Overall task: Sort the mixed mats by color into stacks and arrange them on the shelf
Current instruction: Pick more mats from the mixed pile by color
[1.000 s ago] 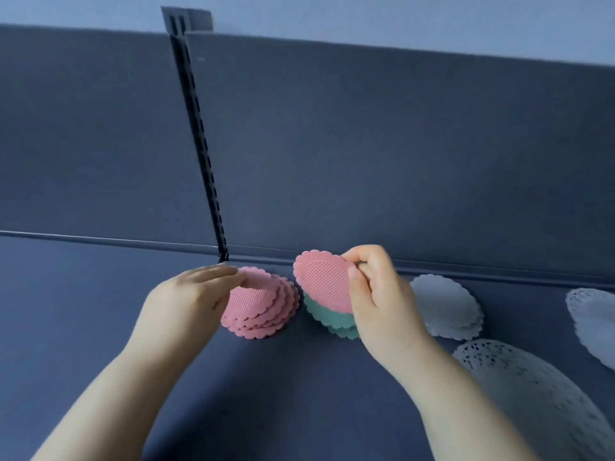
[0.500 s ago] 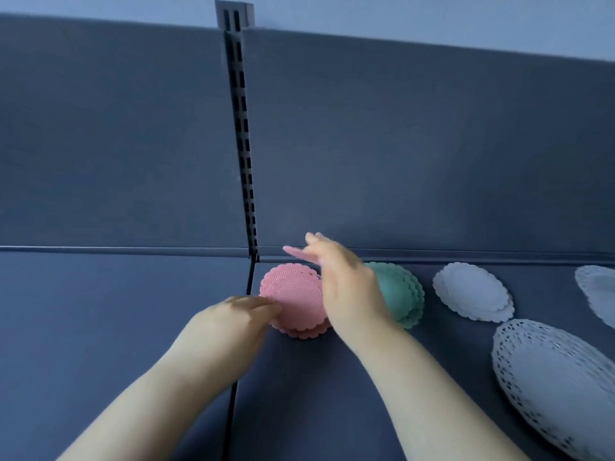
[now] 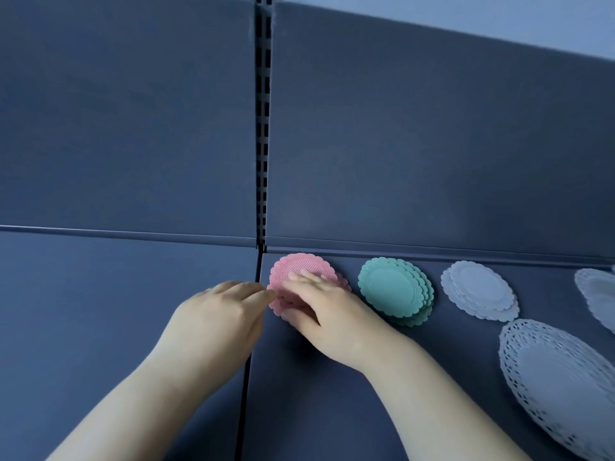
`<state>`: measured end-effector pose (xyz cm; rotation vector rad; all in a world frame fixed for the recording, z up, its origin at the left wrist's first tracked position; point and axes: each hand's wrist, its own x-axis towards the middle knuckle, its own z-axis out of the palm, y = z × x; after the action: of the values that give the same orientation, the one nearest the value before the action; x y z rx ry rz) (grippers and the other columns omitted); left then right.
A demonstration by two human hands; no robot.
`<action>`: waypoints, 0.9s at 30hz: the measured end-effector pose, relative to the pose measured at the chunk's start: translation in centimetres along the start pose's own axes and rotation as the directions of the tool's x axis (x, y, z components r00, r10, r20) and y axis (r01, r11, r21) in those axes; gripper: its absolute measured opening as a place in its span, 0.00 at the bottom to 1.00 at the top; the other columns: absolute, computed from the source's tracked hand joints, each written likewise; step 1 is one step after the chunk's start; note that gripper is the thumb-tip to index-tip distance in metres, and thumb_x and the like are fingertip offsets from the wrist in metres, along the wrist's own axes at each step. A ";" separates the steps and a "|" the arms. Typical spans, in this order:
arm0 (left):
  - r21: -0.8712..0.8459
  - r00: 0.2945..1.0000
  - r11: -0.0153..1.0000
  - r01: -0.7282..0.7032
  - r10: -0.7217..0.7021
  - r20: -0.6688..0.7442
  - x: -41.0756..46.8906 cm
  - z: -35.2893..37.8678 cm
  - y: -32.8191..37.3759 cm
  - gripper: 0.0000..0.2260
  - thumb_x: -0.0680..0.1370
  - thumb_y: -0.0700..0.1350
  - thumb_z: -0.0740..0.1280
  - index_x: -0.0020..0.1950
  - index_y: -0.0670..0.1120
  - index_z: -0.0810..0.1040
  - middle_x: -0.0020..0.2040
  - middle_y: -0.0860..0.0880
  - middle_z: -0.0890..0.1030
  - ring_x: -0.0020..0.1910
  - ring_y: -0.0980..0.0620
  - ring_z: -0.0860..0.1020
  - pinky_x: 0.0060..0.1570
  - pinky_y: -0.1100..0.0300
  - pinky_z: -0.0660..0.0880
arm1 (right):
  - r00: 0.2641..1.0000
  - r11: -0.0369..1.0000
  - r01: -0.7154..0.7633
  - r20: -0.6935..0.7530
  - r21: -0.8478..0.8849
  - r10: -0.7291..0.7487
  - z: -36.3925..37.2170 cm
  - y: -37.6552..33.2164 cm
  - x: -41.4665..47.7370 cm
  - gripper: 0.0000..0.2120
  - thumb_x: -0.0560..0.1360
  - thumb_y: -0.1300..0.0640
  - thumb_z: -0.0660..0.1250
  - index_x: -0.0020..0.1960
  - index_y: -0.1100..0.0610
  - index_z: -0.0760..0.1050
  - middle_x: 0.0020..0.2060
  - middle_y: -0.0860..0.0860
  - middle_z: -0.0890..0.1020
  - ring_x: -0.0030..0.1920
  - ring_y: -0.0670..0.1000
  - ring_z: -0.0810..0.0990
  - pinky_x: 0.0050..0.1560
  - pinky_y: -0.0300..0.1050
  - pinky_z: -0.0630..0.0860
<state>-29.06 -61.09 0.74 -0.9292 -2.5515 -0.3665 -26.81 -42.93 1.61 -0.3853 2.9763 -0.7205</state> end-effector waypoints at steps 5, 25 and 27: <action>0.038 0.999 0.999 0.039 -0.038 -0.028 -0.1 -0.9 1.5 0.16 0.73 0.45 0.55 0.49 0.49 0.83 0.44 0.54 0.83 0.42 0.50 0.82 0.34 0.59 0.77 | 0.995 0.999 -0.037 -0.092 -0.035 0.033 -2.0 0.9 -2.4 0.25 0.78 0.45 0.56 0.73 0.48 0.58 0.74 0.40 0.56 0.70 0.33 0.45 0.69 0.31 0.43; -0.006 0.997 1.000 0.028 -0.027 0.072 0.6 3.2 33.2 0.16 0.75 0.52 0.57 0.53 0.50 0.83 0.48 0.54 0.83 0.49 0.49 0.82 0.46 0.56 0.77 | 0.925 0.953 -0.295 -0.269 -0.063 0.269 -11.7 17.2 -30.8 0.25 0.77 0.41 0.52 0.73 0.44 0.55 0.73 0.39 0.57 0.72 0.38 0.54 0.65 0.30 0.52; -0.039 0.997 0.999 0.010 -0.006 0.079 0.7 4.0 36.8 0.16 0.74 0.52 0.58 0.52 0.50 0.83 0.48 0.54 0.83 0.48 0.50 0.82 0.46 0.57 0.77 | 0.907 0.941 -0.332 -0.294 -0.059 0.302 -12.3 19.3 -33.6 0.25 0.77 0.42 0.53 0.73 0.45 0.56 0.73 0.40 0.59 0.72 0.39 0.55 0.66 0.32 0.53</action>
<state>-6.44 -31.83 1.45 -0.9659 -2.6288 -0.3906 -0.09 -12.34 3.56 0.2204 3.2316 -0.6250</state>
